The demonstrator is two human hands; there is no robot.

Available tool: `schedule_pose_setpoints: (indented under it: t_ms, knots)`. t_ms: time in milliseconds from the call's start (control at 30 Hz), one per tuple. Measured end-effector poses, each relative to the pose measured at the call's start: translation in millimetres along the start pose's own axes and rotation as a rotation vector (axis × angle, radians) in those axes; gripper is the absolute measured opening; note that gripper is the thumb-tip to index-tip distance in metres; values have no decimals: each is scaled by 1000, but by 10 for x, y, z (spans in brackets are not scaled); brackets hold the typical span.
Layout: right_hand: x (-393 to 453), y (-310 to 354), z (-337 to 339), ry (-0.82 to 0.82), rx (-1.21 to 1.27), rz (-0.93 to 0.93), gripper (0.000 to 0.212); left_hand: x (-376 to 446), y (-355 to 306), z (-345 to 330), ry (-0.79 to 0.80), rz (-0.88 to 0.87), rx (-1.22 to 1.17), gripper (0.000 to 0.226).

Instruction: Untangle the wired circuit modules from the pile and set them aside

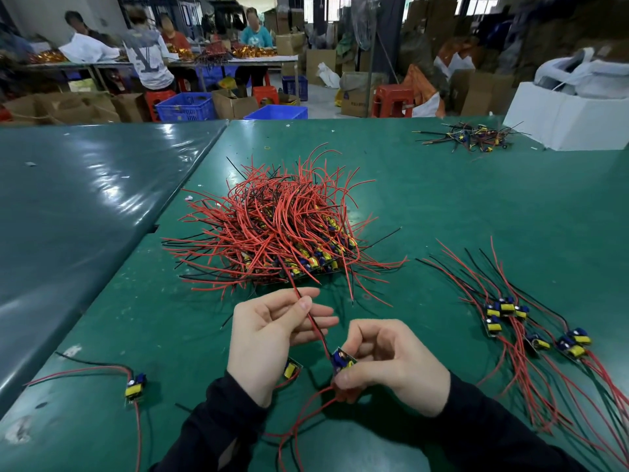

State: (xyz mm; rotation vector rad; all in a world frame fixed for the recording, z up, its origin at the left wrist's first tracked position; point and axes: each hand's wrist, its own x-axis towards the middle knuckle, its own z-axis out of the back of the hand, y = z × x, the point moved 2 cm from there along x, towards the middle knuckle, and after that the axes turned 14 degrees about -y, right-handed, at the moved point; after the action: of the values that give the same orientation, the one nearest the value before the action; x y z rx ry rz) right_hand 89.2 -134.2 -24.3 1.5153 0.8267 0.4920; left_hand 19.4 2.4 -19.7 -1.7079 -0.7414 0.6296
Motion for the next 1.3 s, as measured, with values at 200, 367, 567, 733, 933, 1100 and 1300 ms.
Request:
schedule_pose_setpoints:
  t_ms: [200, 367, 567, 733, 933, 1100, 1300]
  knots:
    - [-22, -33, -29, 104, -41, -124, 24, 18, -15, 19, -4, -9, -22, 19]
    - [1, -38, -59, 3, -93, -16, 31, 3, -14, 4, -20, 2, -54, 19]
    - [-15, -42, -102, -63, -145, 137, 7, -23, -12, -9, -61, -70, -62, 17]
    - [-40, -86, -132, -36, -122, 146, 17, -31, -8, -15, -105, -95, -125, 17]
    - [18, -25, -28, -225, 15, 225, 10, -39, 60, -53, 104, 86, 21, 23]
    - [20, -14, 1, -219, 13, 251, 10, -67, 44, -61, 138, 51, 44, 17]
    - [36, 0, 0, -173, 26, 204, 7, -98, 14, -83, 100, 18, 54, 15]
